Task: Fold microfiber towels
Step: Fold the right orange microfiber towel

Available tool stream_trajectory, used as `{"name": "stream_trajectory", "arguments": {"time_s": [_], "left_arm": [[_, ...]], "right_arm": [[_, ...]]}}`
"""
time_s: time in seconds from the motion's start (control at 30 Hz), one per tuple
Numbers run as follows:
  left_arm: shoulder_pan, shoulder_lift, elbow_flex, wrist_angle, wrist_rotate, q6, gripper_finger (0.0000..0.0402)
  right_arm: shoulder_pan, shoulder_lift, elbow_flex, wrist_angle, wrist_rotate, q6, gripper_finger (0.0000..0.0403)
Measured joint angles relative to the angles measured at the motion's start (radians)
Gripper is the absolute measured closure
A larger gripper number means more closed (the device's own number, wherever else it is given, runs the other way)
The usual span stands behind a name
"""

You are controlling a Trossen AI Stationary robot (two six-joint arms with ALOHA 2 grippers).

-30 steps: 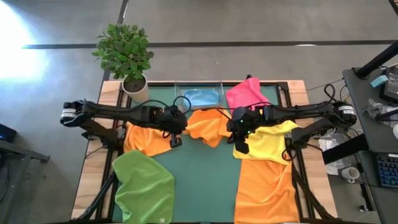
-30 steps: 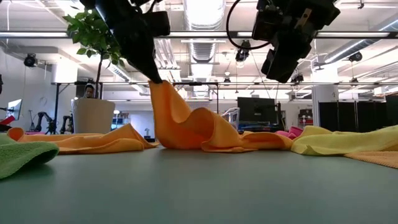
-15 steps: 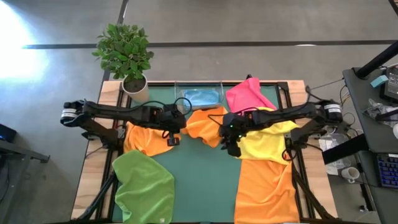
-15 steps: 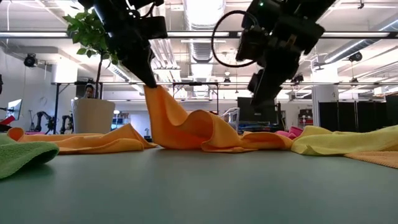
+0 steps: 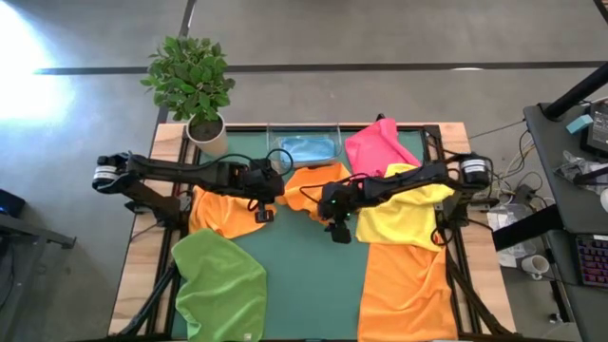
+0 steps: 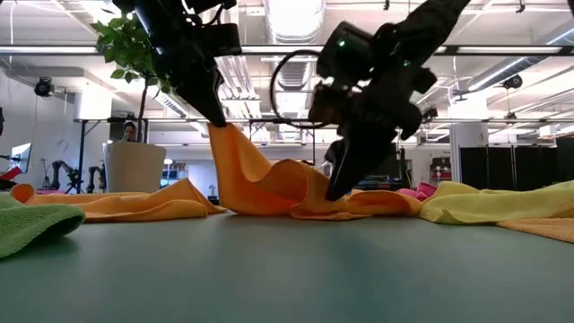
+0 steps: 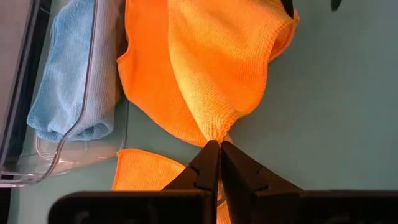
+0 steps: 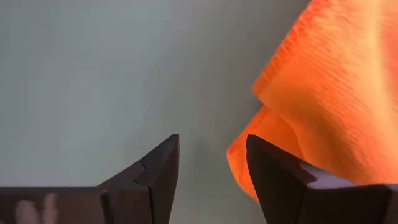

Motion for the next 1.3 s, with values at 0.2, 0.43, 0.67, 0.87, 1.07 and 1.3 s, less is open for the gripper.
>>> {"name": "stream_trajectory", "arguments": {"time_s": [0.2, 0.43, 0.67, 0.87, 1.07, 1.3], "left_arm": [[0.0, 0.0, -0.002, -0.001, 0.0, 0.003, 0.0402], [0.0, -0.001, -0.011, 0.0, 0.001, 0.044, 0.0402], [0.0, -0.001, -0.013, -0.005, 0.001, 0.045, 0.0401], [0.0, -0.001, -0.019, -0.006, 0.001, 0.054, 0.0402], [0.0, -0.001, -0.024, -0.006, 0.001, 0.054, 0.0401], [0.0, -0.008, -0.008, -0.033, 0.002, 0.101, 0.0402]], "right_arm": [[0.0, 0.099, 0.071, -0.066, 0.057, 0.037, 0.0227], [0.003, 0.122, 0.133, -0.181, 0.134, 0.086, 0.0242], [0.002, 0.119, 0.146, -0.248, 0.25, 0.098, 0.0302], [0.002, 0.118, 0.145, -0.262, 0.245, 0.144, 0.0375], [0.017, 0.078, 0.157, -0.332, 0.273, 0.179, 0.0393], [0.069, -0.036, 0.207, -0.47, 0.266, 0.274, 0.0394]]}}
